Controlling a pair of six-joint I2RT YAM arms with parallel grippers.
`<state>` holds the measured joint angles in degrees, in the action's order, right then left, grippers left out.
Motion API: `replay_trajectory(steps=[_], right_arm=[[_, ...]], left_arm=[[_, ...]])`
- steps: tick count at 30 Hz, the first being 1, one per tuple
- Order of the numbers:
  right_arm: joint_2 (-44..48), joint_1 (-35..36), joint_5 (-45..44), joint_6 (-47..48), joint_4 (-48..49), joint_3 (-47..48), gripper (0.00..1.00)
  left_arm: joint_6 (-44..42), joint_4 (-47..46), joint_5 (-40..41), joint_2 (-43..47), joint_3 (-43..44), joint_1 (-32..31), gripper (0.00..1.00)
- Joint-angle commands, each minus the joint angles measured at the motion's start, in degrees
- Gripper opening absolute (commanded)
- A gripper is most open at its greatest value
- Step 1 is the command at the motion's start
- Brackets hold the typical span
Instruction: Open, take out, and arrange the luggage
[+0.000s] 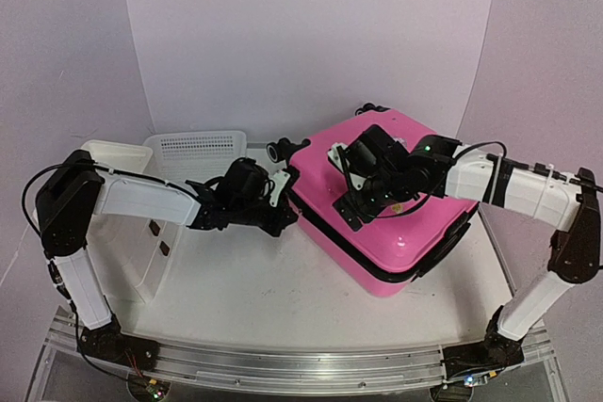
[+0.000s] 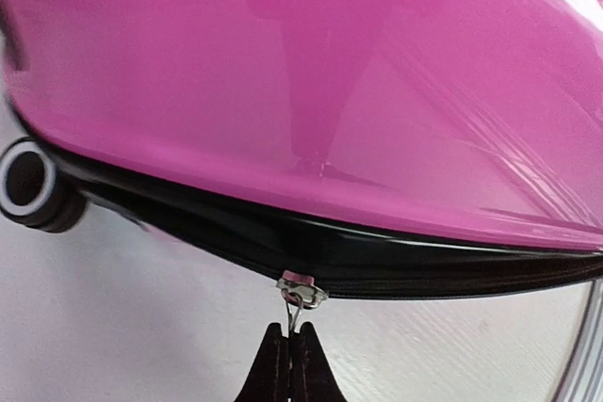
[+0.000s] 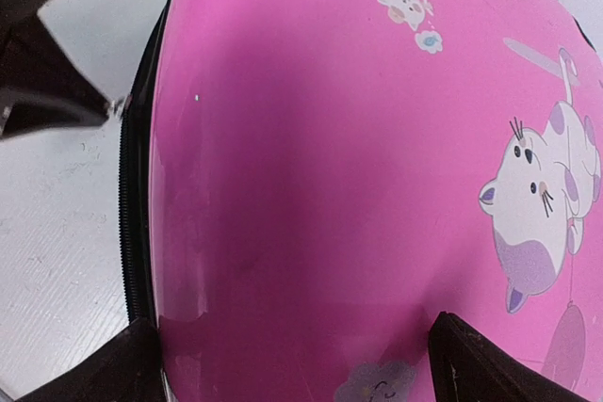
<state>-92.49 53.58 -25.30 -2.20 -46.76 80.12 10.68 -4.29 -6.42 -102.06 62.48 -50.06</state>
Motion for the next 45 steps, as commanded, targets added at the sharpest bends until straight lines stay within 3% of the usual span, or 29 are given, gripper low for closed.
replay_trajectory(steps=[1, 7, 11, 15, 21, 26, 36, 45], right_arm=[[0.6, -6.2, -2.3, -0.5, -13.9, -11.5, 0.98], [5.9, -6.2, 2.9, -1.2, -13.7, -15.4, 0.97], [7.9, -6.2, 5.4, -3.3, -13.6, -16.6, 0.97], [10.6, -6.3, 8.3, -5.5, -14.6, -16.0, 0.97], [13.7, -6.1, 9.9, -16.1, -23.6, -11.4, 0.98], [21.1, -7.0, 16.1, -27.3, -25.3, -11.4, 0.98], [24.2, -13.5, 14.2, -28.4, -26.5, -16.1, 0.98], [19.6, -28.8, 13.0, -16.7, -26.6, -12.1, 0.98]], left_arm=[[-5.4, 2.5, 8.5, 2.4, 3.6, 10.0, 0.00], [-10.0, 3.9, 13.1, -8.6, 16.9, 17.1, 0.00], [-8.5, 3.9, 8.4, -14.7, 24.8, 20.1, 0.00], [-5.3, 3.6, 1.0, -14.4, 24.0, 19.4, 0.00], [-3.0, 2.1, -1.7, -10.7, 16.0, 13.6, 0.00], [2.5, 0.9, -3.5, -8.4, 10.4, 10.7, 0.00], [7.5, -0.1, -2.1, -3.0, 5.3, 1.0, 0.00], [9.3, 0.0, 1.8, -0.6, 4.2, -10.7, 0.00]])
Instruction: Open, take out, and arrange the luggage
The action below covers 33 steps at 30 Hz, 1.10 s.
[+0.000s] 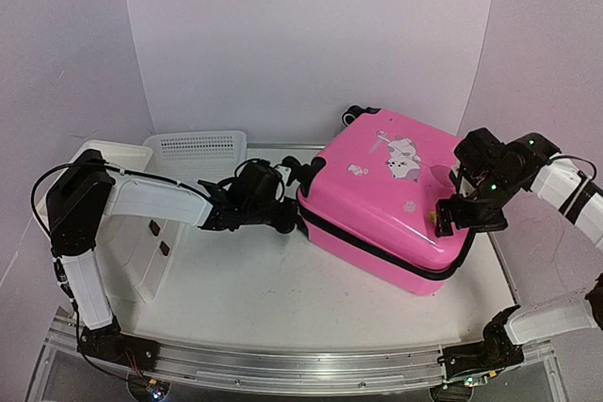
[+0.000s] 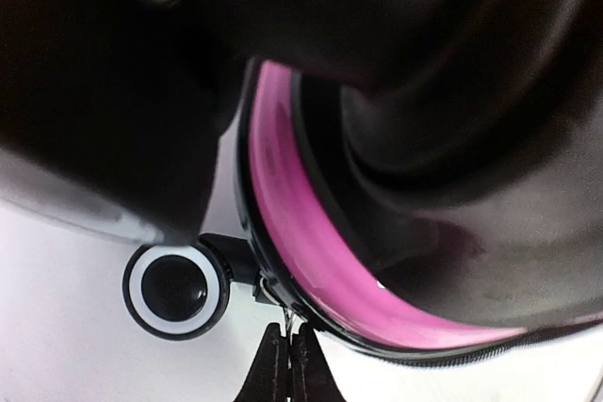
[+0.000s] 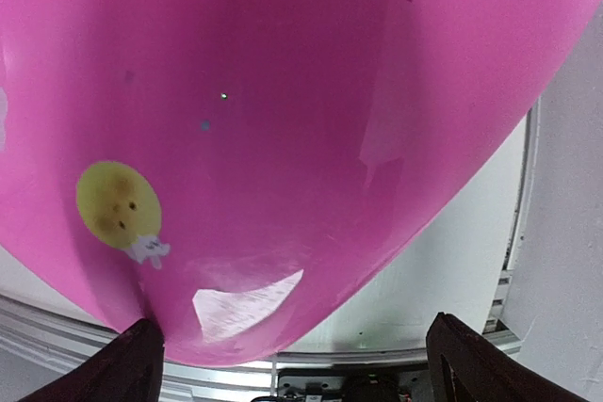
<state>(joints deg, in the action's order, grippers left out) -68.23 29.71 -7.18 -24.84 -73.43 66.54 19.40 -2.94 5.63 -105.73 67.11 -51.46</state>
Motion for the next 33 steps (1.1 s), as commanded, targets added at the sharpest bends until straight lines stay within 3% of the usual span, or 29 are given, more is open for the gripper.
replay_trajectory(steps=[1, 4, 7, 11, 14, 17, 23, 27, 33], right_arm=[[-5.6, -6.1, -6.5, 7.2, 0.1, 2.1, 0.98], [-7.9, -7.6, -10.4, 11.5, -1.2, 4.8, 0.98], [-7.0, -5.8, -4.2, 18.4, -2.8, 8.8, 0.98], [-4.6, 1.4, 3.6, 27.3, 2.3, 13.6, 0.98], [-8.1, 9.6, 6.4, 35.1, 7.6, 17.1, 0.98], [-16.0, 14.9, 6.7, 41.5, 8.8, 24.6, 0.98], [-27.6, 18.9, 16.6, 50.8, 10.9, 33.4, 0.98], [-33.9, 20.9, 11.9, 54.6, 10.9, 37.5, 0.98], [-38.8, 22.6, 9.2, 57.1, 14.5, 40.1, 0.98]], left_arm=[[0.7, -1.3, -10.2, 3.3, -0.7, -9.9, 0.00], [-0.4, -1.3, -9.3, 4.3, -2.7, -10.2, 0.00], [-5.2, -1.4, -8.9, 7.5, -5.4, -9.5, 0.00], [-13.5, -3.1, -11.6, 10.0, -7.2, -9.3, 0.00], [-16.0, -5.8, -15.0, 9.3, -6.9, -9.4, 0.00], [-13.4, -12.7, -16.6, 8.9, -8.2, -9.4, 0.00], [-9.1, -28.5, -15.8, 7.4, -13.1, -9.5, 0.00], [-5.5, -34.4, -10.1, 7.3, -15.4, -9.5, 0.00], [-0.1, -43.3, -9.0, 5.0, -17.6, -9.5, 0.00]])
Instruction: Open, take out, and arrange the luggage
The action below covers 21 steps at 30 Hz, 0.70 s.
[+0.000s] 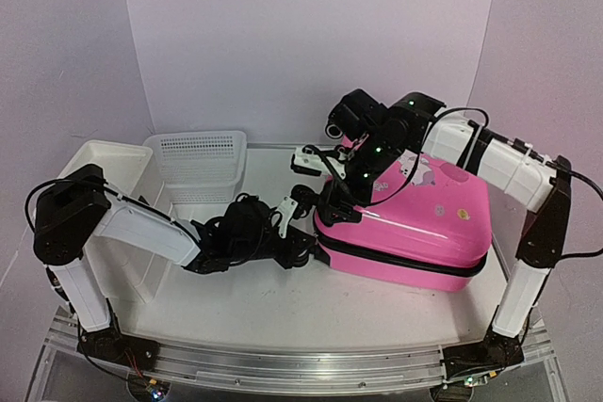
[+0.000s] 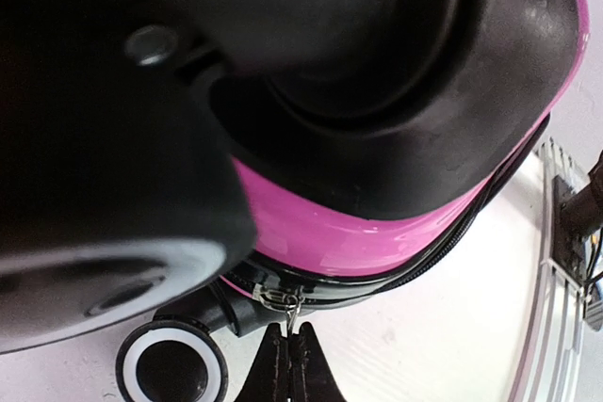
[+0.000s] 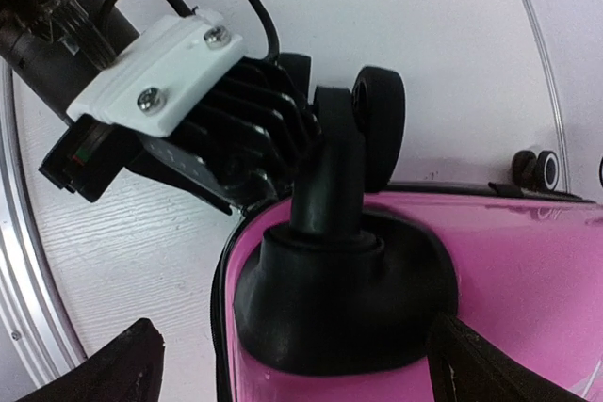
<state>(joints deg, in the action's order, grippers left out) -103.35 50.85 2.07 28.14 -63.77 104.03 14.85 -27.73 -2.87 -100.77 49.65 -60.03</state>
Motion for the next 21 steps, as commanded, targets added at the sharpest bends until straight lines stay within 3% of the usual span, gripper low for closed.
replay_trajectory(steps=[1, 9, 18, 21], right_arm=[[-4.7, 1.5, 0.0, 4.4, 4.8, 3.3, 0.98], [-9.6, 1.7, 0.6, 5.0, 9.1, 5.6, 0.95], [-8.8, 1.2, -2.0, 6.8, 12.4, 0.0, 0.68], [-8.0, 0.9, -2.1, 7.2, 12.3, -1.5, 0.46]], left_arm=[[4.8, -20.4, -0.5, -0.2, -0.6, -1.0, 0.00], [7.3, -31.7, -1.9, -2.9, -1.8, -1.0, 0.00], [8.3, -31.8, -1.2, -3.6, -4.9, 1.1, 0.00], [9.1, -31.8, -2.9, -4.0, -5.9, 2.6, 0.00]])
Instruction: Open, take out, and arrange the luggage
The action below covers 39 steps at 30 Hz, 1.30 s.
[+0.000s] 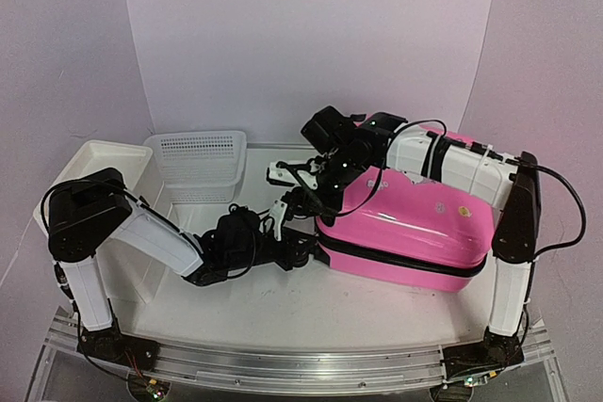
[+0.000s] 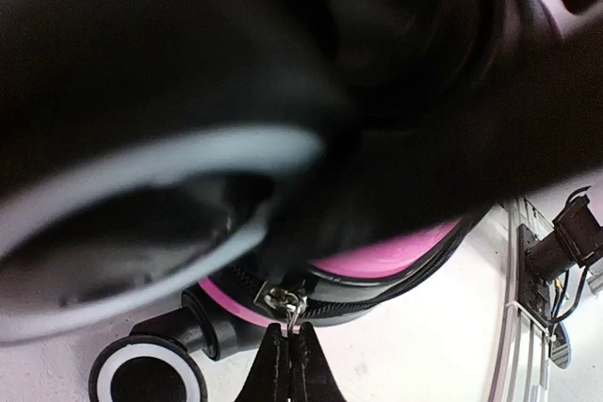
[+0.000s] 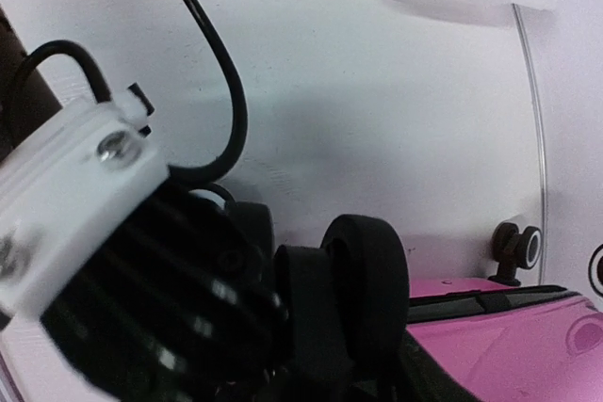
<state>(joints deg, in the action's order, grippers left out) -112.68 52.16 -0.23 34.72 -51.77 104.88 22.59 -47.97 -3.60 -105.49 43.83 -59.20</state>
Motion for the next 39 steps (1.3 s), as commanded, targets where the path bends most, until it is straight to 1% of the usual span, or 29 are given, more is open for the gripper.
replay_trajectory(steps=[1, 2, 3, 6, 8, 14, 19, 21, 25, 30, 34, 39], right_arm=[[1.7, -0.6, 0.2, 0.8, 0.3, -3.1, 0.42], [2.0, -0.7, 0.2, 1.0, 0.2, -3.8, 0.39], [2.4, -0.7, 0.2, 1.4, -0.1, -4.4, 0.34], [3.8, -1.3, 0.2, 1.8, -1.1, -6.0, 0.14], [4.7, -1.9, 2.0, 1.8, -1.9, -6.7, 0.00], [7.2, -3.4, 11.0, 1.8, -9.6, -6.0, 0.00], [12.1, -4.6, 18.9, 2.7, -14.5, -8.5, 0.00], [14.1, -5.2, 22.8, 3.1, -15.7, -10.2, 0.00], [15.9, -5.5, 23.5, 4.0, -20.8, -11.8, 0.00], [20.3, -6.1, 23.8, 4.6, -22.2, -18.8, 0.00], [25.5, -6.2, 24.1, 4.4, -22.3, -23.8, 0.00], [34.7, -6.4, 24.9, 9.6, -22.8, -31.6, 0.00]], left_arm=[[0.8, -11.3, -2.6, 0.8, -0.4, 2.1, 0.00], [0.6, -11.1, -3.4, 0.7, -0.5, 2.6, 0.00], [0.8, -10.6, -4.4, 0.7, -0.6, 3.4, 0.00], [2.4, -7.9, -7.4, 0.0, -0.1, 6.6, 0.00], [2.6, -6.6, -8.7, -0.5, 0.4, 8.0, 0.00], [-0.6, -1.1, -7.7, 0.0, 2.4, 8.8, 0.00], [-3.9, 4.6, -7.1, -0.2, 6.3, 8.9, 0.00], [-4.4, 5.5, -6.4, -0.3, 7.2, 8.9, 0.00], [-5.3, 6.2, -6.3, -1.1, 9.1, 9.0, 0.00], [-4.5, 7.3, -7.6, -4.8, 14.5, 9.0, 0.00], [-3.7, 7.7, -8.2, -8.3, 18.6, 9.2, 0.00], [-3.8, 8.3, -7.4, -11.2, 22.8, 9.5, 0.00]])
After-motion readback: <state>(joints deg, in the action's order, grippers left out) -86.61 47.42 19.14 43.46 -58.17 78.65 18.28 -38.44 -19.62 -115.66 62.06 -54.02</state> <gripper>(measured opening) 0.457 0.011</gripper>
